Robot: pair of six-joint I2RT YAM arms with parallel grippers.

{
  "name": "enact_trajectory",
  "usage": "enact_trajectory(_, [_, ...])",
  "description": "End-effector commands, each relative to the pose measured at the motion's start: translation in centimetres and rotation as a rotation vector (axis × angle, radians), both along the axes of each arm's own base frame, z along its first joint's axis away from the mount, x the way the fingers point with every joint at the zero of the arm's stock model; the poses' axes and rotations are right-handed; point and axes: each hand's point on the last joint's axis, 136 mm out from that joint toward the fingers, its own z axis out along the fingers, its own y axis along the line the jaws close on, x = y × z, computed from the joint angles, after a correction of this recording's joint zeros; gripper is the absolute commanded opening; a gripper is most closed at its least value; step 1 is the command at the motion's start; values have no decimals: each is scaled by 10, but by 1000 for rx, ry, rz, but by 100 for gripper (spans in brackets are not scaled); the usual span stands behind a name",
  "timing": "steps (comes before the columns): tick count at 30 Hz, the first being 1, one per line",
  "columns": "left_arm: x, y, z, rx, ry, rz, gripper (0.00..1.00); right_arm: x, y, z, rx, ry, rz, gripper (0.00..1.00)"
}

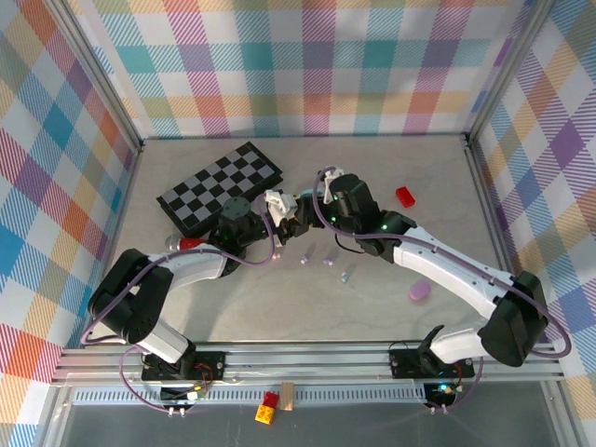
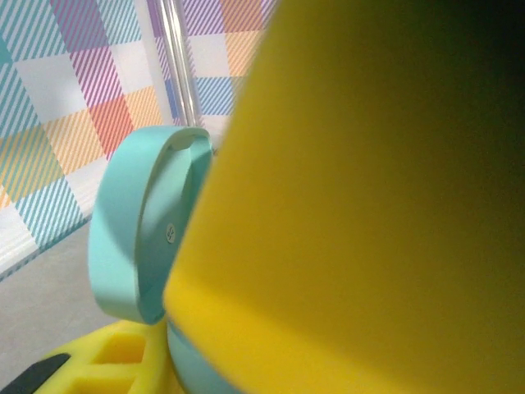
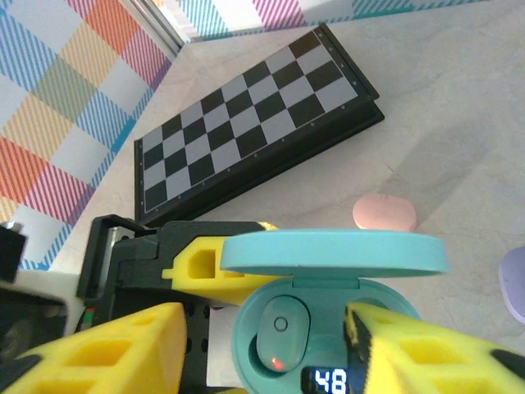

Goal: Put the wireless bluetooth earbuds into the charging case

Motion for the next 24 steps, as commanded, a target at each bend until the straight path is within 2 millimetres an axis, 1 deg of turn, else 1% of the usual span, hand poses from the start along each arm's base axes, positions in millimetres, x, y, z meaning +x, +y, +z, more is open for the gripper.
enact_trajectory(1, [-3, -1, 11, -53, -33, -27, 38, -8, -3, 29, 56, -77, 23, 58])
enact_trajectory(7, [0, -1, 15, -73, -29, -30, 38, -26, -20, 44, 115, -137, 28, 59])
enact_trajectory(9, [1, 0, 15, -75, -27, -33, 38, -31, -33, 44, 115, -154, 2, 59])
enact_trajectory(12, [1, 0, 18, -79, -29, -35, 38, -34, -64, 34, 75, -147, -98, 59])
enact_trajectory(15, [1, 2, 20, -84, -30, -30, 38, -34, -101, 9, 45, -80, -224, 58])
enact_trajectory(17, [1, 3, 21, -84, -30, -28, 38, -35, -128, -22, 68, 40, -318, 57])
enact_trajectory(18, [1, 3, 22, -83, -29, -28, 38, -36, -137, -38, 90, 107, -338, 57])
enact_trajectory(20, [-1, 3, 22, -83, -27, -29, 38, -41, -147, -71, 156, 246, -367, 57])
enact_trajectory(22, [-2, 4, 24, -86, -27, -31, 38, -45, -147, -96, 192, 326, -360, 57])
enact_trajectory(24, [-3, 4, 25, -89, -29, -32, 38, -50, -144, -116, 191, 387, -349, 57])
